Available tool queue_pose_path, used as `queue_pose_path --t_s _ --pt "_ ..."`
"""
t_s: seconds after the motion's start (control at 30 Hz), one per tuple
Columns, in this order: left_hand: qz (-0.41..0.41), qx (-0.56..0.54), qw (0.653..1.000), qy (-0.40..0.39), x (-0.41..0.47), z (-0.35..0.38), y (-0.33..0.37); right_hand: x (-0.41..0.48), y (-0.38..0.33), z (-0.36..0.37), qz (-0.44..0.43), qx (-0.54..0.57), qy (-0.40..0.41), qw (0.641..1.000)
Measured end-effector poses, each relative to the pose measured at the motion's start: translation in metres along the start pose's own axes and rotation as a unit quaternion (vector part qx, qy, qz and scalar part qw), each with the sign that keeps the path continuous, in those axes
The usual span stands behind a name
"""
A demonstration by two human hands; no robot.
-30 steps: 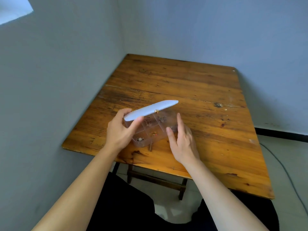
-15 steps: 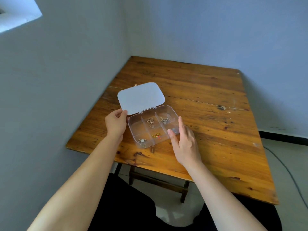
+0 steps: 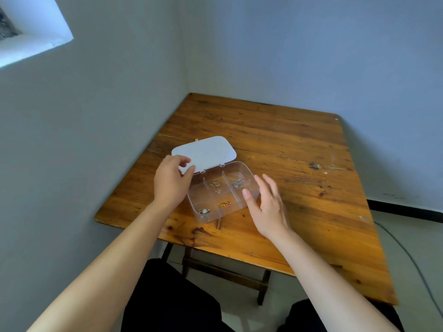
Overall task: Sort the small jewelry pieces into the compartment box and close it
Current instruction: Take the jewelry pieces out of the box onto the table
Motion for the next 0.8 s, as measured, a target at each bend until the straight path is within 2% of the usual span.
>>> queue_pose_path --t_s 0.07,0.13,0.23,0.3,0.43,0.5,0.6,0.8 --pt "0.1 0.046 0.99 -0.093 -0.003 0.022 0.031 0.02 -0.011 -0.012 -0.027 -0.038 0.007 0.999" --pt "0.154 0.1 0.965 -0.188 -0.007 0.047 0.05 0.042 -0.025 -0.019 -0.04 -0.087 -0.014 0.995" --pt "0.151 0.187 0.924 -0.297 -0.01 0.078 0.056 0.069 -0.041 -0.016 -0.031 -0.187 -0.089 0.978" --pt "0.146 0.258 0.897 -0.329 -0.011 0.09 0.056 0.081 -0.045 -0.009 0.0 -0.261 -0.139 0.955" --pt "0.165 0.384 0.839 -0.348 -0.014 0.105 0.057 0.094 -0.05 0.0 0.046 -0.349 -0.169 0.921" --pt "0.168 0.406 0.829 -0.346 -0.014 0.108 0.058 0.097 -0.047 0.003 0.071 -0.346 -0.172 0.919" --pt "0.173 0.414 0.829 -0.334 -0.014 0.108 0.061 0.1 -0.044 0.005 0.101 -0.339 -0.161 0.921" --pt "0.185 0.393 0.854 -0.288 -0.018 0.101 0.061 0.099 -0.041 0.013 0.125 -0.317 -0.155 0.927"
Point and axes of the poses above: each hand's wrist, its own x-axis towards the middle knuckle, its own z-axis out of the palm, y = z × x, the point moved 10 cm from there along x, towards the middle knuckle, and after that the axes turned 6 degrees about -x, right-handed, at the moved point
